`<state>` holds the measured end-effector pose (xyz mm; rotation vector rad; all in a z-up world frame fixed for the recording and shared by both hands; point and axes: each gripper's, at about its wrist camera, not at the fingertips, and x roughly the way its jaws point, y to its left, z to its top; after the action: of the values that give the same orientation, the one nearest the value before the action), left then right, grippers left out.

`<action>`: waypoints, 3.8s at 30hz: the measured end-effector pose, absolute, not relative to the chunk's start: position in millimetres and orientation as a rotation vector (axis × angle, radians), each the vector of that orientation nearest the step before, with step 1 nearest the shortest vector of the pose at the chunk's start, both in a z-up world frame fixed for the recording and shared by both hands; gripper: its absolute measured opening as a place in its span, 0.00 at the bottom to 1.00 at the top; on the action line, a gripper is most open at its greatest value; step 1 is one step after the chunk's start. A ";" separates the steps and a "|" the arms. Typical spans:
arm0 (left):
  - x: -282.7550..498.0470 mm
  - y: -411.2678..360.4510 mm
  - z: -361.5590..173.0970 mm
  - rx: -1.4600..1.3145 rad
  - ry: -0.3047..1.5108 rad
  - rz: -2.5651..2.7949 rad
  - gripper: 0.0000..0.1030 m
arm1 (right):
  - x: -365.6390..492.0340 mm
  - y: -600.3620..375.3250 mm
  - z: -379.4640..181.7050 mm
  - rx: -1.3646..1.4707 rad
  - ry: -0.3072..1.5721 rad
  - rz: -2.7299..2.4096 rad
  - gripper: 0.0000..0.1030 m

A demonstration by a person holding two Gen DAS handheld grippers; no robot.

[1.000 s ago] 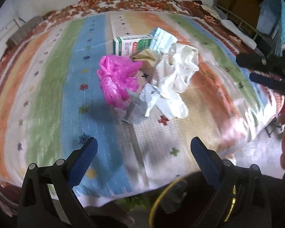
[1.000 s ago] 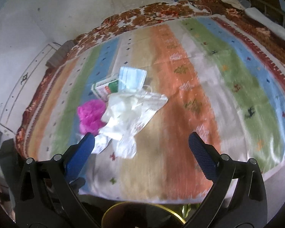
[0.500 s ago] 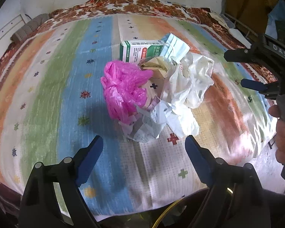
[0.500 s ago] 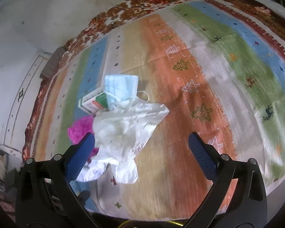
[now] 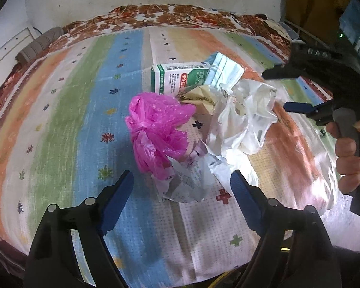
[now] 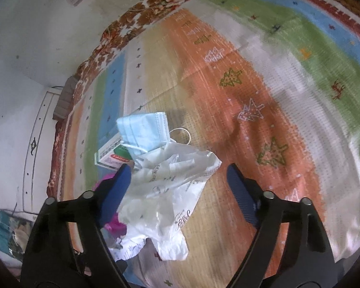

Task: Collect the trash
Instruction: 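Grasp the white paper wrapper with the left tool while the right grasps the white plastic bag, then carry both items down over the bin and open both tools to release them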

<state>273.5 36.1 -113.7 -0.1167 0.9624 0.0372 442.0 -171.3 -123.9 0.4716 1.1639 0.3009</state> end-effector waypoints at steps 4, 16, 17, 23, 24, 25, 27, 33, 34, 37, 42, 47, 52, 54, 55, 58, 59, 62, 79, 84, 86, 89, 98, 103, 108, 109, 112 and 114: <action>278.3 33.8 -119.1 -0.093 0.967 0.017 0.71 | 449.1 -175.6 -137.9 0.485 1.191 0.284 0.55; 279.8 33.2 -122.2 -0.117 0.999 -0.032 0.13 | 447.9 -167.6 -134.1 0.453 1.215 0.361 0.03; 279.9 33.6 -120.5 -0.120 1.000 -0.028 0.12 | 447.7 -168.0 -130.1 0.438 1.205 0.363 0.02; 280.4 42.2 -105.3 -0.214 1.000 -0.025 0.08 | 445.4 -172.9 -117.6 0.385 1.185 0.362 0.01; 280.3 43.1 -102.0 -0.225 0.996 -0.027 0.08 | 444.1 -173.6 -116.4 0.378 1.184 0.364 0.01; 279.5 43.7 -99.0 -0.238 0.992 -0.033 0.08 | 443.0 -172.9 -114.0 0.366 1.181 0.366 0.01; 278.5 44.7 -93.9 -0.257 0.989 -0.033 0.08 | 438.1 -172.0 -106.0 0.338 1.169 0.368 0.00; 274.6 47.6 -70.7 -0.314 0.950 -0.054 0.07 | 415.9 -161.9 -70.8 0.169 1.100 0.373 0.00; 273.4 48.5 -66.6 -0.330 0.943 -0.059 0.07 | 411.3 -159.6 -65.7 0.133 1.084 0.375 0.00; 269.5 48.9 -57.8 -0.342 0.926 -0.068 0.07 | 398.9 -155.5 -53.8 0.051 1.049 0.377 0.00; 263.3 54.8 -50.7 -0.375 0.927 -0.052 0.07 | 381.1 -158.6 -44.3 0.038 1.032 0.386 0.00; 256.2 58.2 -43.5 -0.396 0.927 -0.055 0.07 | 358.1 -150.9 -32.9 0.011 1.009 0.415 0.00; 248.8 55.7 -39.4 -0.395 0.958 -0.054 0.07 | 335.2 -147.1 -21.4 -0.034 0.978 0.442 0.00; 244.8 56.9 -37.5 -0.426 0.969 -0.054 0.07 | 325.7 -148.6 -17.1 -0.035 0.973 0.456 0.00; 242.9 57.0 -36.0 -0.434 0.968 -0.055 0.07 | 320.4 -148.6 -15.0 -0.037 0.971 0.462 0.00; 235.7 53.4 -29.2 -0.442 0.957 -0.064 0.07 | 304.6 -148.9 -8.4 -0.047 0.958 0.486 0.00; 233.4 51.7 -26.7 -0.448 0.953 -0.070 0.07 | 301.2 -148.5 -7.1 -0.048 0.955 0.490 0.00; 228.4 46.3 -22.7 -0.464 0.955 -0.081 0.07 | 288.3 -148.7 -2.9 -0.064 0.943 0.503 0.00; 182.6 19.9 -1.9 -0.487 0.925 -0.134 0.07 | 228.3 -157.2 3.3 -0.109 0.948 0.566 0.00; 167.1 9.7 -0.1 -0.449 0.918 -0.129 0.07 | 211.4 -160.8 1.9 -0.124 0.959 0.584 0.00; 161.2 5.6 -0.4 -0.457 0.918 -0.146 0.07 | 204.6 -161.6 -0.4 -0.131 0.968 0.592 0.00; 153.4 0.8 -1.9 -0.470 0.920 -0.168 0.07 | 191.4 -164.2 -5.0 -0.153 0.981 0.601 0.00; 127.5 -12.6 -17.2 -0.474 0.958 -0.168 0.07 | 160.5 -170.8 -23.8 -0.168 1.031 0.599 0.00; 115.0 -17.8 -37.6 -0.480 1.016 -0.148 0.07 | 144.3 -174.6 -42.1 -0.178 1.080 0.585 0.00; 110.5 -17.6 -71.0 -0.566 1.131 -0.151 0.07 | 134.4 -175.1 -54.7 -0.160 1.124 0.586 0.00; 109.8 -18.0 -75.1 -0.570 1.142 -0.147 0.07 | 131.7 -174.5 -56.2 -0.166 1.126 0.579 0.00; 108.9 -20.9 -85.0 -0.593 1.174 -0.145 0.07 | 122.7 -172.7 -60.9 -0.157 1.142 0.590 0.00; 108.4 -22.8 -87.7 -0.595 1.180 -0.140 0.07 | 117.9 -172.1 -64.7 -0.169 1.146 0.584 0.00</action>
<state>108.4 -22.8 -87.7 -0.5954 1.1799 -0.1399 117.9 -172.1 -64.7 -0.1694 1.1463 0.5838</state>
